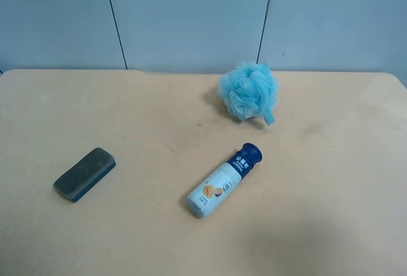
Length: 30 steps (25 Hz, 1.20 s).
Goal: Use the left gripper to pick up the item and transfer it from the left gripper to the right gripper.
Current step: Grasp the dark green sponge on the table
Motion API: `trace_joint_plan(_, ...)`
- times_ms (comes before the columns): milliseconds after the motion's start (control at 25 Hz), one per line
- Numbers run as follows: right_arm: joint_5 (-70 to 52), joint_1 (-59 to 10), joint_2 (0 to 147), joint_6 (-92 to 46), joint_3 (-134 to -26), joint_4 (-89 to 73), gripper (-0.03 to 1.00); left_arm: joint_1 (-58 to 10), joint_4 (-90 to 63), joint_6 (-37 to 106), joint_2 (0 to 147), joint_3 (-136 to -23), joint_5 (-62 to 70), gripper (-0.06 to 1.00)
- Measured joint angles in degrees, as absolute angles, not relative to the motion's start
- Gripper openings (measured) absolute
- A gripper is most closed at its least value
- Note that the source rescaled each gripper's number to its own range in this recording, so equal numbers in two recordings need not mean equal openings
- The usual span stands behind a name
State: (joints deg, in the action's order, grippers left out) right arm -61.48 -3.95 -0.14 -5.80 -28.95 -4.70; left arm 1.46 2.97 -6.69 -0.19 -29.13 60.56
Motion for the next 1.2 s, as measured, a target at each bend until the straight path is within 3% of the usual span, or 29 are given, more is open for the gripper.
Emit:
trace_joint_plan(720, -61.48, -3.95, -0.14, -5.8, -28.95, -4.7, 1.0, 1.46, 2.97, -6.69, 1.17, -29.28, 60.61, 1.0)
trace_joint_plan(1200, -61.48, -3.95, -0.14, -5.8, -28.95, -4.7, 1.0, 1.1, -2.17, 8.28, 34.03, -41.2, 58.98, 1.0)
